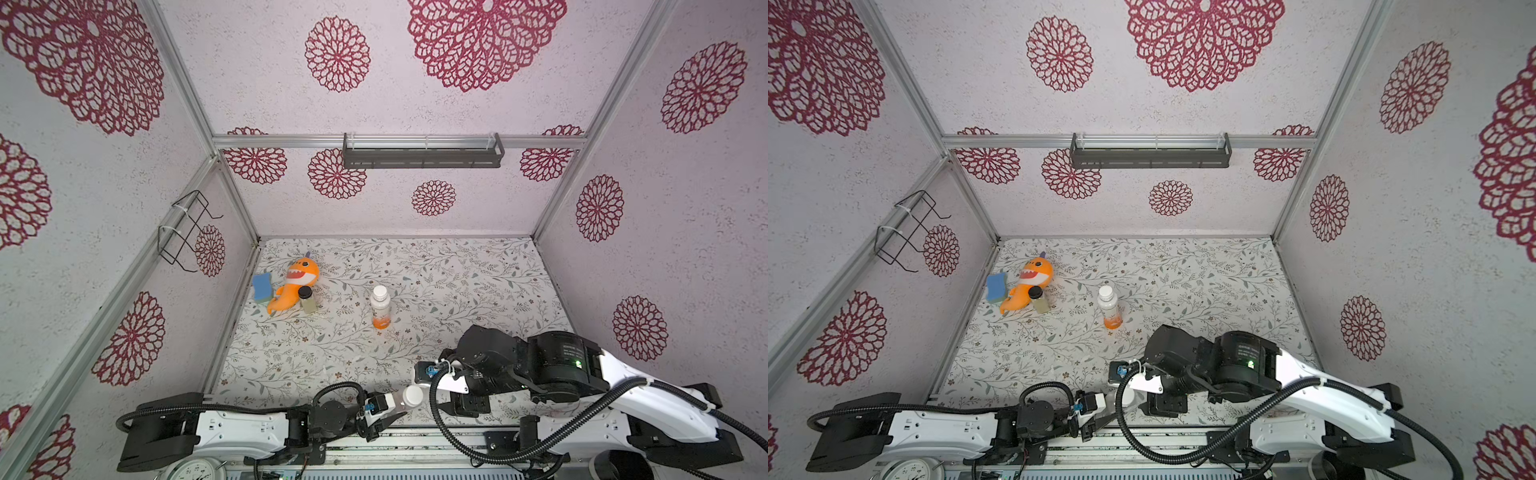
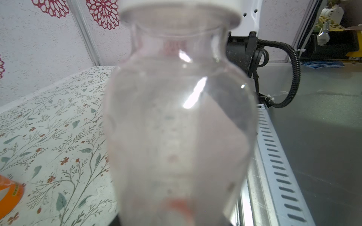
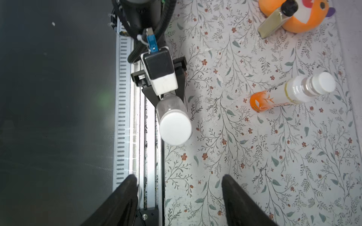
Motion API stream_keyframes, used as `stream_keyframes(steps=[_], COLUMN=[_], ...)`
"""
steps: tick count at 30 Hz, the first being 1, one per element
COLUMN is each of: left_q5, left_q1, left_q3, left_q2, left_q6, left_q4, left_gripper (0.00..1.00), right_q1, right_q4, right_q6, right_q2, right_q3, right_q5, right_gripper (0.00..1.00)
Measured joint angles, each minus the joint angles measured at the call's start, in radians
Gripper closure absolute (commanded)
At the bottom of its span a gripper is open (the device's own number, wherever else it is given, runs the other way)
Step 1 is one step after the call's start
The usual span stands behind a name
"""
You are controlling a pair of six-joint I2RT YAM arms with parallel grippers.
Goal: Screw on the bottle caps
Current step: Screw the bottle cap onto the plastic bottle.
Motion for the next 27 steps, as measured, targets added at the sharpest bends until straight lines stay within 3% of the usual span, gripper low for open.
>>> stream_keyframes(steps=[10, 27], left_q5=[0.06, 0.067], left_q1=[0.0, 0.0], left_q3=[0.008, 0.009], left_q2=[0.042, 0.04], left_q6=[-0.013, -0.014], left_q4=[0.0, 0.0], left_gripper=[0.61, 0.61], right_q1=[0.0, 0.0], right_q4=[0.007, 0.003], right_q6=[-0.166, -0.184], right_q2=[0.177, 0.199], right_q3=[0.001, 0.002], right_q5=[-0.082, -0.091], right_gripper=[0.36, 0.49])
